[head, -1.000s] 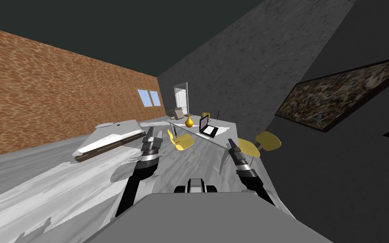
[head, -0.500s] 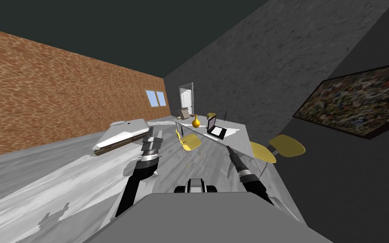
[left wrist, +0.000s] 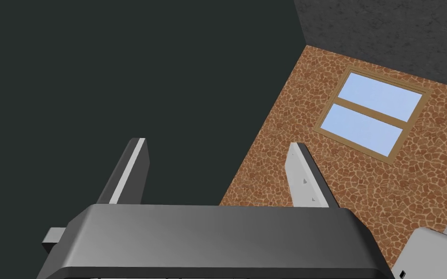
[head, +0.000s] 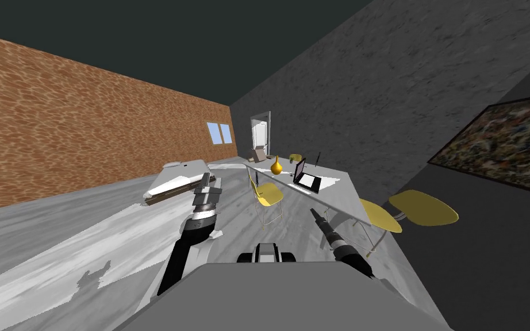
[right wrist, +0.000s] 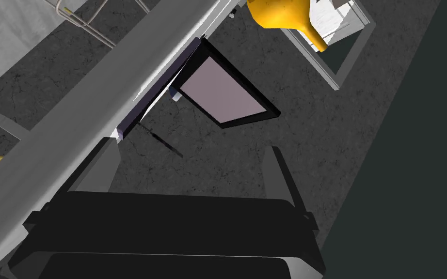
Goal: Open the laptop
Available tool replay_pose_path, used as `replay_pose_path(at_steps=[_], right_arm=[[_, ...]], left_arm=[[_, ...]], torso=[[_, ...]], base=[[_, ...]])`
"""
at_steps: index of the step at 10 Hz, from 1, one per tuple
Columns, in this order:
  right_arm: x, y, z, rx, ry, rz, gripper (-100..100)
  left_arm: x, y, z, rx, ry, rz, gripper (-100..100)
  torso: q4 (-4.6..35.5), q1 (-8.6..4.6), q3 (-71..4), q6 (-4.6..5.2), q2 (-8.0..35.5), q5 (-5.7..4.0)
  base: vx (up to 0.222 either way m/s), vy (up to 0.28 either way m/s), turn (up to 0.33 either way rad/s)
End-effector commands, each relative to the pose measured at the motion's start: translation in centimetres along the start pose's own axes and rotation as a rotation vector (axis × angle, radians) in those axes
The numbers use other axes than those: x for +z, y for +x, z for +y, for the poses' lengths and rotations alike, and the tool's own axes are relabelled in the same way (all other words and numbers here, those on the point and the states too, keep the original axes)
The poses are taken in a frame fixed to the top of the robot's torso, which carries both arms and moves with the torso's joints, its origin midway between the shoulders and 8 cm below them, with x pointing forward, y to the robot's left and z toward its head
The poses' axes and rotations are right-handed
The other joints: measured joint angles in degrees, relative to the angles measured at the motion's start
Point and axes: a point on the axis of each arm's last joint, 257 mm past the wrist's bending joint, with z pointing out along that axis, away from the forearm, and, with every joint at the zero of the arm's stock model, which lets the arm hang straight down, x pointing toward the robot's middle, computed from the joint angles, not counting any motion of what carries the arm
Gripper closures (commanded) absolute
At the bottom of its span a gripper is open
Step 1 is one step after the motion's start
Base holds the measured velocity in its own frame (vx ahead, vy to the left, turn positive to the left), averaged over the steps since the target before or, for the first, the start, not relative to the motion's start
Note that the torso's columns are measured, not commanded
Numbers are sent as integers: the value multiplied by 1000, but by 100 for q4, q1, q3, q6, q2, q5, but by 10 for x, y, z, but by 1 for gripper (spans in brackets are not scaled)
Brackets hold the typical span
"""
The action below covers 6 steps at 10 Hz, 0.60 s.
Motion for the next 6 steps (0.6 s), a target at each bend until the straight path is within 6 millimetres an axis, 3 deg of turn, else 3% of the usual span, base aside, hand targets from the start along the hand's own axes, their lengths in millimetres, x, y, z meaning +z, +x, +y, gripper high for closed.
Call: replay_pose_path(at_steps=[1,2,3,4,5,6], right_arm=[[-10,3,-43,-80,115,38,-100],[-10,2,-48,-80,136,38,-100],[-20,1,-74,-137,203,61,-100],[-20,1,-78,-137,216,61,-100],[-31,-4,-105,-196,289,82,-100],[-32,-4,-106,-197,296,81,-100]], left_arm=[[0,0,0,0,0,0,0],[0,0,0,0,0,0,0],[0,0,0,0,0,0,0],[0,0,0,0,0,0,0],[0,0,0,0,0,0,0],[0,0,0,0,0,0,0]], torso=[[-1,-4,-3,2,-6,-1],[-5,13,-10,-1,-17,3],[-6,18,-11,2,-18,5],[-5,32,-11,-1,-18,9],[-4,18,-8,1,-13,6],[-4,19,-9,0,-15,5]], base=[[39,124,128],[37,117,68],[40,164,140],[34,130,71],[52,141,164],[51,116,58]])
